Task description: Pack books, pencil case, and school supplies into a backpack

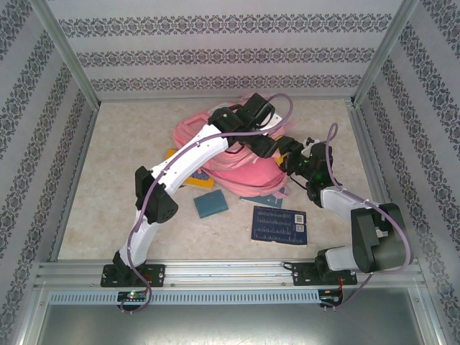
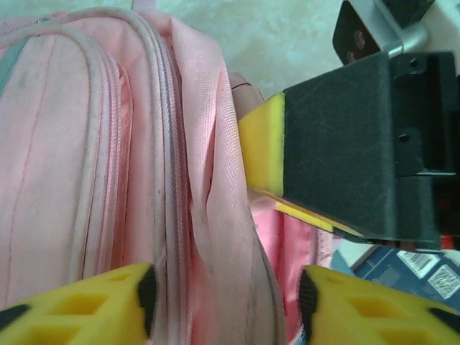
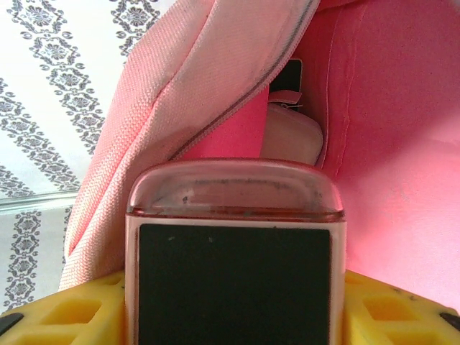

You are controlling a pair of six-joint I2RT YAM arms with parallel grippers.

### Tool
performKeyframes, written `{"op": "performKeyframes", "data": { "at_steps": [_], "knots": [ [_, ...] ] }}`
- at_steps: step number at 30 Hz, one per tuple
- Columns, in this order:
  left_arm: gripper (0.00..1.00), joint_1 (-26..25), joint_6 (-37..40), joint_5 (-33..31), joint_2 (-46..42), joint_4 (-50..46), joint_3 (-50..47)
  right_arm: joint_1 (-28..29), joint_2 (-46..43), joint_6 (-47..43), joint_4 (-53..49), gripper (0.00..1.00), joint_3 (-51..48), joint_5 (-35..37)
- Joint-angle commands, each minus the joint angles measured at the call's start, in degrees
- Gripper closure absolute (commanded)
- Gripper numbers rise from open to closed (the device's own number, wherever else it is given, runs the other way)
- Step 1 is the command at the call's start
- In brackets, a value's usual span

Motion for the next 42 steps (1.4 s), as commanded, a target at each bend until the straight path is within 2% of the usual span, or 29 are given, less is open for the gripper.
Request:
{"op": "performKeyframes", "data": {
  "at_steps": [1, 4, 6, 7, 16, 25, 31, 36, 42],
  "knots": [
    [0.63, -0.6, 1.2, -0.1, 2.6, -3.7, 3.7, 0.8, -2.1, 0.1, 5.7, 0.75, 0.1, -1.2],
    [0.87, -0.4, 1.4, 0.1, 2.4, -3.5, 3.7, 0.9, -3.1, -1.3, 4.4, 0.76, 0.2, -1.1],
    [0.99, -0.2, 1.7, 0.1, 1.7, -3.5, 3.7, 0.9, -4.1, -2.7, 2.1, 0.76, -0.1, -0.5],
    [1.0, 0.0, 1.7, 0.1, 1.2, -3.4, 3.7, 1.0, -4.9, -3.5, 1.1, 0.76, -0.4, -0.1],
    [1.0, 3.9, -0.6, 1.2, -6.0, -0.9, 3.7, 4.6, -10.7, -10.0, -5.5, 0.78, -5.8, 6.7],
    [1.0, 5.9, -2.8, 2.3, -10.8, -0.1, 4.3, 9.0, -9.7, -14.0, -6.6, 0.8, -9.4, 14.5],
    [1.0, 6.3, -3.1, 2.7, -11.4, -0.8, 6.0, 9.8, -5.1, -15.5, -6.1, 0.81, -8.0, 17.1],
    [0.97, 6.4, -3.9, 4.1, -10.7, -0.4, 7.6, 11.0, -2.0, -12.7, -2.6, 0.81, -4.6, 18.5],
    [1.0, 6.4, -4.7, 3.8, -9.4, 0.3, 8.2, 13.3, 0.2, -8.5, -0.5, 0.82, 1.3, 23.3]
  ]
}}
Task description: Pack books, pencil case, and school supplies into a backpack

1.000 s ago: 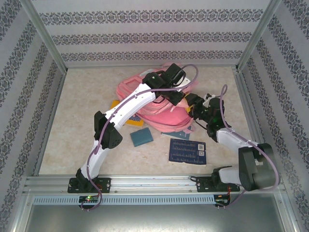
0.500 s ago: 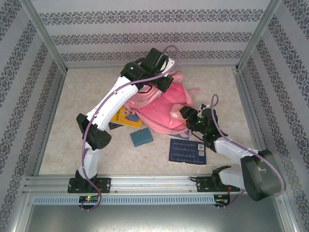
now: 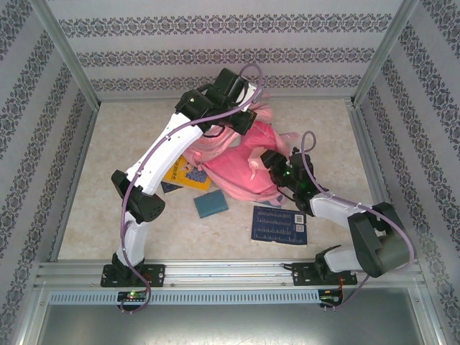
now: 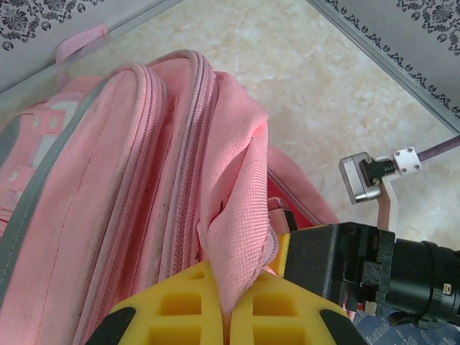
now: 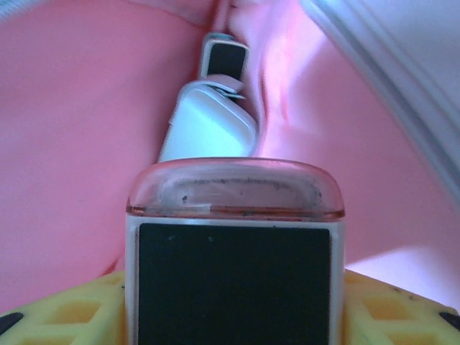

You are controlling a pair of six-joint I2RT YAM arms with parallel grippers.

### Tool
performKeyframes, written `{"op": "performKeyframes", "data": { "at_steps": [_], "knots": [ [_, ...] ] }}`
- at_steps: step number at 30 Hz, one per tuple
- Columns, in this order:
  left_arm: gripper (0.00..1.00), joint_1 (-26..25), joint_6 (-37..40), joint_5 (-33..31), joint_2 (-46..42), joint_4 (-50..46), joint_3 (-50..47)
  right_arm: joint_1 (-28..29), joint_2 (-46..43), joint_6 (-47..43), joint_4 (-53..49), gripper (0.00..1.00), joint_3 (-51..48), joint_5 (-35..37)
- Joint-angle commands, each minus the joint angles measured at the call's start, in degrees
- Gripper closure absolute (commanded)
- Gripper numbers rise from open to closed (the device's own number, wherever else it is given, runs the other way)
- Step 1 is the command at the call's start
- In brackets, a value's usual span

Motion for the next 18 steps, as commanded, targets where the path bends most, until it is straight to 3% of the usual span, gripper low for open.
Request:
{"op": "performKeyframes", "data": {
  "at_steps": [1, 8, 18],
  "knots": [
    [1.0, 0.2, -1.3, 2.0, -1.5, 3.4, 4.0, 1.2, 1.2, 2.8, 4.7, 0.84, 4.2, 6.3],
    [1.0, 0.4, -1.6, 2.6, -0.1, 4.3, 4.6, 3.8, 11.9, 10.5, 14.3, 0.85, 11.6, 7.3],
    [1.0, 2.1, -5.1, 5.7, 1.0, 7.6, 6.1, 13.6, 21.7, 11.2, 14.3, 0.85, 20.3, 11.8]
  ]
}}
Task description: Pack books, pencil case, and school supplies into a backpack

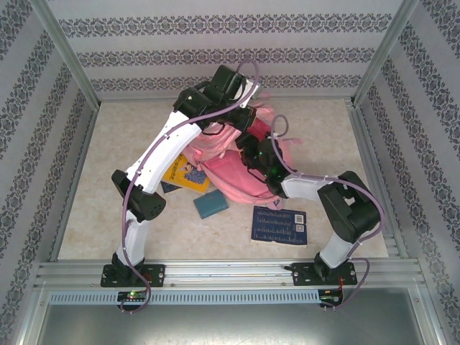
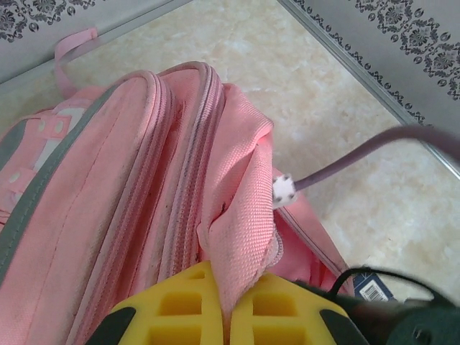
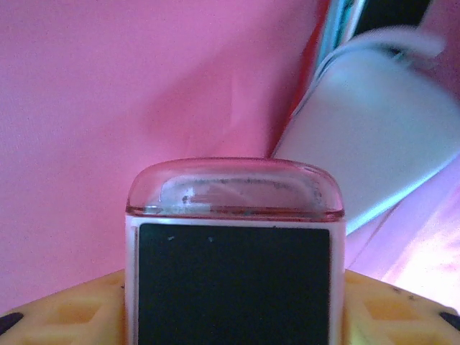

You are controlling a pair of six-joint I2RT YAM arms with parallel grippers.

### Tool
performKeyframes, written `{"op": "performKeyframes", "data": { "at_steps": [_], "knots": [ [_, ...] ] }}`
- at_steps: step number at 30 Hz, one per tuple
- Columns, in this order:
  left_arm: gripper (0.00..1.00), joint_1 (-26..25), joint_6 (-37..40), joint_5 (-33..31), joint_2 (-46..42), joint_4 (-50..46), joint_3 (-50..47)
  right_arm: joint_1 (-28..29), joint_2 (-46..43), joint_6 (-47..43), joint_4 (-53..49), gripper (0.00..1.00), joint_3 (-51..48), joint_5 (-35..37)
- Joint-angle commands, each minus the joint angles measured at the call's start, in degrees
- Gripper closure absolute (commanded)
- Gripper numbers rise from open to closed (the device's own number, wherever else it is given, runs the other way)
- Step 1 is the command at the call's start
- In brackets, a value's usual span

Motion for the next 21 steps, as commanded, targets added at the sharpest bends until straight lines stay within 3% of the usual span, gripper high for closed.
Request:
{"op": "performKeyframes", "data": {
  "at_steps": [1, 9, 11, 14, 17, 21],
  "knots": [
    [1.0, 0.7, -2.9, 2.6, 0.2, 7.7, 4.2, 2.8, 3.8, 1.5, 5.0, 0.85, 3.2, 3.7],
    [1.0, 0.7, -6.6, 5.4, 1.5, 11.0, 5.6, 6.8, 20.2, 4.4, 10.1, 0.79, 13.1, 5.2],
    [1.0, 0.7, -7.5, 6.5, 2.1, 11.2, 5.6, 6.4, 25.1, 3.3, 14.0, 0.71, 17.4, 2.7],
    [1.0, 0.7, -7.5, 6.7, 2.7, 10.7, 5.5, 5.3, 31.6, 3.3, 20.9, 0.49, 22.9, -3.9],
    [1.0, 1.0, -6.9, 6.3, 2.8, 10.3, 5.1, 4.8, 29.4, -0.7, 21.3, 0.27, 19.5, -3.9],
    [1.0, 2.4, -6.7, 7.0, 3.4, 10.0, 4.5, 3.9, 22.9, -8.0, 19.2, 0.15, 13.5, -5.4]
  ]
}}
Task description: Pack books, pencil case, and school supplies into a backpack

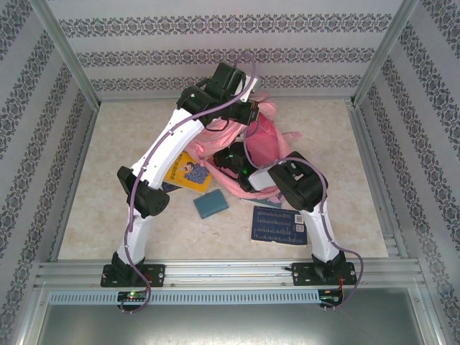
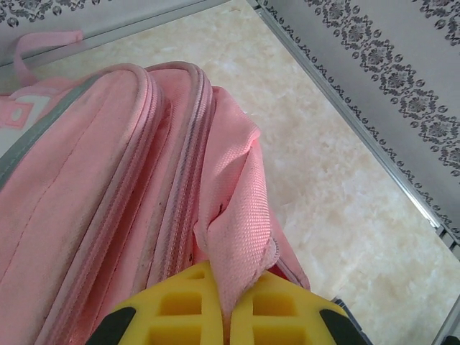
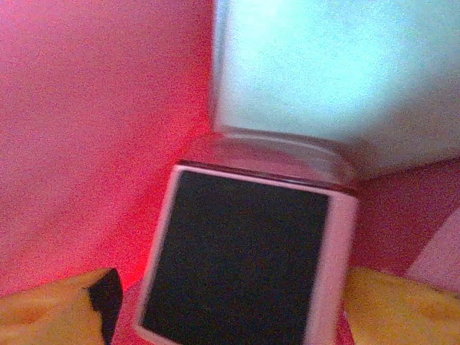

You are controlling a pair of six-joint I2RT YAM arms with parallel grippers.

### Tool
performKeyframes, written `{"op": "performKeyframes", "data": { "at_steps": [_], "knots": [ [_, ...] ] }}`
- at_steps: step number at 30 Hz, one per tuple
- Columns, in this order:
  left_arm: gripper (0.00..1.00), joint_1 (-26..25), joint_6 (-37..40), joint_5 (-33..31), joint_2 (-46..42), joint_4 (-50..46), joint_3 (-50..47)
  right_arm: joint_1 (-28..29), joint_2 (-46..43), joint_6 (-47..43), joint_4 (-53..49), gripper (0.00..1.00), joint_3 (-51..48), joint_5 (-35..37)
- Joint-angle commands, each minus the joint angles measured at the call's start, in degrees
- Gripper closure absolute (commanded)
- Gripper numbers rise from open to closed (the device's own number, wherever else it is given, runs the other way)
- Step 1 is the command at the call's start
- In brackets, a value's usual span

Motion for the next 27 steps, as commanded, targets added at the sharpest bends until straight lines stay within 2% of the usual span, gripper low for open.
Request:
{"op": "performKeyframes", "data": {
  "at_steps": [1, 5, 12, 19, 22, 24, 27],
  "knots": [
    [1.0, 1.1, -0.6, 2.8, 0.0, 5.7, 2.1, -0.7, -6.5, -8.6, 1.9, 0.12, -4.8, -2.3],
    [1.0, 2.3, 0.1, 2.8, 0.2, 4.7, 1.6, -2.0, -12.8, -11.4, -0.3, 0.04, -12.3, -1.6],
    [1.0, 3.2, 0.7, 1.6, 0.1, 4.4, 0.6, -4.1, -21.7, -13.9, -3.1, 0.03, -21.6, -1.0],
    [1.0, 4.1, -1.3, 0.6, 0.7, 3.1, -0.9, -6.6, -34.9, -18.4, -12.7, 0.04, -28.9, -0.6],
    [1.0, 4.2, -2.5, 0.3, 0.9, 2.3, -1.0, -7.1, -43.9, -24.1, -23.2, 0.03, -31.0, -0.3],
    [1.0, 4.2, -3.6, 0.5, 0.8, 2.1, -0.9, -5.9, -51.3, -30.9, -34.7, 0.02, -30.6, 2.0],
    [1.0, 4.2, -5.3, 1.4, 0.9, 2.0, -1.2, -4.7, -60.8, -37.8, -45.6, 0.02, -31.4, 5.1]
  ]
}}
